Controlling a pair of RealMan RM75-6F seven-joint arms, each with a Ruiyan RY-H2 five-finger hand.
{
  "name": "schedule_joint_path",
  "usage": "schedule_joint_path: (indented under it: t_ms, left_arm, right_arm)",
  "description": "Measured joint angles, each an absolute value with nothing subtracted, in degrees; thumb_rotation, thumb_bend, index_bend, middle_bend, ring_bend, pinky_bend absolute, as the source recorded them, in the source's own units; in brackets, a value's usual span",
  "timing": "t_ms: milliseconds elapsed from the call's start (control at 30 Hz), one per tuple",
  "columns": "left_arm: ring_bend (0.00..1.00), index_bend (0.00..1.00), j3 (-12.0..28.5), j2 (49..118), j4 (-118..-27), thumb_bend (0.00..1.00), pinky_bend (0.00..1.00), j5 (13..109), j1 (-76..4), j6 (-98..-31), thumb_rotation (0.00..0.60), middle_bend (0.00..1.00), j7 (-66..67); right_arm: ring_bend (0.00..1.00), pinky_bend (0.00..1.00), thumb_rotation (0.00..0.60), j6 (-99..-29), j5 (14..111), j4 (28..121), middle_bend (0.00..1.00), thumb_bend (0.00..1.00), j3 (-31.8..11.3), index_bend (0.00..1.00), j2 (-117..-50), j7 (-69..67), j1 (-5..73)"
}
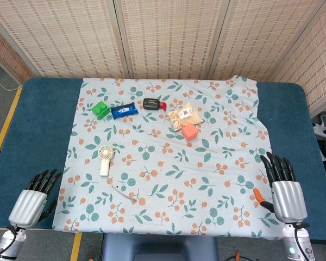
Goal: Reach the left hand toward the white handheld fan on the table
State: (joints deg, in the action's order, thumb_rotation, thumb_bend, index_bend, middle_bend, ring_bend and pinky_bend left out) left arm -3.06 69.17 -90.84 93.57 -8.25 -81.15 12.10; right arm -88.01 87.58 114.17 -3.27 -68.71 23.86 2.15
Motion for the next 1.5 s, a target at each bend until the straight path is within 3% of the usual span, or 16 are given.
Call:
schedule_joint_path:
  t_ms: [133, 167, 233, 333, 367, 467, 600, 667, 833, 1500]
  left_arm:
    - [0.01, 0.0, -3.27, 69.75, -90.48, 0.43, 0.18, 93.84, -8.71, -80.22, 0.6, 0.03, 11.94]
    - [0.04, 0.0, -3.35, 70.25, -90.14, 0.45, 0.23, 94.18, -9.06, -79.78, 0.6, 0.07, 11.51]
    - [0.17, 0.0, -3.4, 71.54, -89.14, 0.48, 0.39, 94.8, -9.76, -79.03, 0.6, 0.2, 10.64]
    - [0.51, 0.0, -3.1, 74.96, -86.43, 0.6, 0.79, 95.81, -11.28, -77.86, 0.6, 0.54, 9.2]
    - [0.61, 0.0, -2.87, 76.72, -85.06, 0.65, 0.88, 96.14, -12.09, -77.18, 0.6, 0.65, 8.75]
    - [0.74, 0.0, -2.08, 81.31, -81.51, 0.79, 0.98, 96.53, -14.65, -74.38, 0.6, 0.8, 8.27]
    - [0.82, 0.01, -0.54, 86.22, -77.4, 0.96, 1.0, 95.81, -18.04, -70.13, 0.6, 0.89, 8.83]
    - [0.85, 0.01, 0.37, 87.95, -75.67, 1.0, 1.0, 94.82, -19.42, -68.66, 0.6, 0.92, 9.41]
    - [0.88, 0.01, 1.49, 89.88, -72.76, 1.0, 1.0, 92.8, -21.5, -66.18, 0.6, 0.97, 10.18]
    - [0.89, 0.01, 1.9, 91.64, -66.77, 1.0, 1.0, 87.41, -23.25, -63.6, 0.6, 0.99, 12.19]
  right_arm:
    - [0.0, 0.0, 0.6, -88.46, 87.65, 113.99, 0.0, 0.18, -3.4, 0.0, -68.57, 23.77, 1.99]
    - [0.0, 0.0, 0.6, -88.52, 87.72, 113.68, 0.0, 0.18, -3.47, 0.0, -68.61, 23.72, 2.01]
    - [0.0, 0.0, 0.6, -88.67, 87.99, 112.89, 0.0, 0.18, -3.7, 0.0, -68.82, 23.56, 2.12]
    - [0.0, 0.0, 0.6, -88.97, 88.28, 110.87, 0.0, 0.18, -4.26, 0.0, -69.59, 23.39, 2.4]
    - [0.0, 0.0, 0.6, -89.02, 88.16, 110.06, 0.0, 0.18, -4.52, 0.0, -69.99, 23.36, 2.52]
    - [0.0, 0.0, 0.6, -89.01, 87.34, 109.07, 0.0, 0.19, -5.06, 0.0, -70.64, 23.64, 2.75]
    - [0.0, 0.0, 0.6, -88.75, 86.61, 108.59, 0.0, 0.19, -5.27, 0.0, -71.08, 24.65, 2.96]
    - [0.0, 0.0, 0.6, -88.64, 86.08, 108.55, 0.0, 0.19, -5.3, 0.0, -71.15, 25.02, 2.96]
    - [0.0, 0.0, 0.6, -88.47, 85.05, 108.59, 0.0, 0.19, -5.35, 0.0, -71.19, 25.72, 2.91]
    - [0.0, 0.0, 0.6, -88.27, 84.61, 109.51, 0.0, 0.19, -5.02, 0.0, -71.3, 26.75, 3.02]
